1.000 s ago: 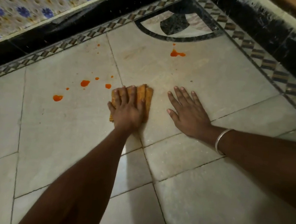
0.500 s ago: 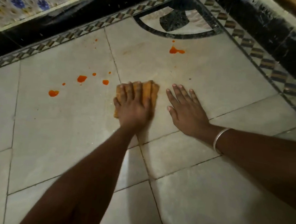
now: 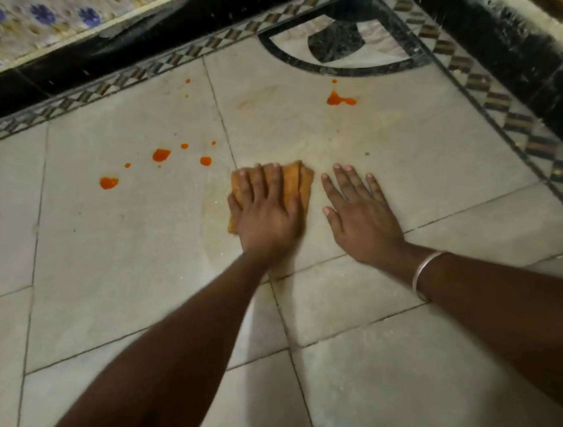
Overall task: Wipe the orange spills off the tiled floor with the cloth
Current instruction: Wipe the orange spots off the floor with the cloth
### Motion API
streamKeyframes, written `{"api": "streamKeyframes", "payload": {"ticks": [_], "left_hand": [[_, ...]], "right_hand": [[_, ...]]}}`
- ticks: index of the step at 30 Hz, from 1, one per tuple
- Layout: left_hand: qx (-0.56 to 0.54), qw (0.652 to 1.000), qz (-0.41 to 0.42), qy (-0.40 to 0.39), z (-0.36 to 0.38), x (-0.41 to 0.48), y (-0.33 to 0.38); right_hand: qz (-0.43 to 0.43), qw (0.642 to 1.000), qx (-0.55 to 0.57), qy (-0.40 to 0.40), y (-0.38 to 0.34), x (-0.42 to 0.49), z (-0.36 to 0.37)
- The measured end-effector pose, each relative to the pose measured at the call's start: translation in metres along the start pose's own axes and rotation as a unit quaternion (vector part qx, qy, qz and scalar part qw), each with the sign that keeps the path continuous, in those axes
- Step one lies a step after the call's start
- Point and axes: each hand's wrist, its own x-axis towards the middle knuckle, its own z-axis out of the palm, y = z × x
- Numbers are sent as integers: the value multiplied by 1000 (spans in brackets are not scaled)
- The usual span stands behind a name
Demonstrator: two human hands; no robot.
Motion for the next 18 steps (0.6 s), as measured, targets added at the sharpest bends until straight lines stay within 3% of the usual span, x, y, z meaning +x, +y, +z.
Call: {"api": "streamKeyframes", "payload": {"ticks": [3,8,12,15,18], "left_hand": [[0,999,-54,2,-9,23,-37],[-7,989,-144,31,2,-60,-37],[-3,996,-88,-12,11,-74,1],[8,999,15,-28,1,-36,0],[12,999,1,-37,-15,3,-26]], "right_hand": [[1,1000,4,0,2,-1,0],[5,1000,-2,0,-1,1,2],[-2,1000,-4,-2,-2,2,1],[3,1000,-10,-8,0,1,-1],[-2,1000,-7,-10,0,1,-4]]}}
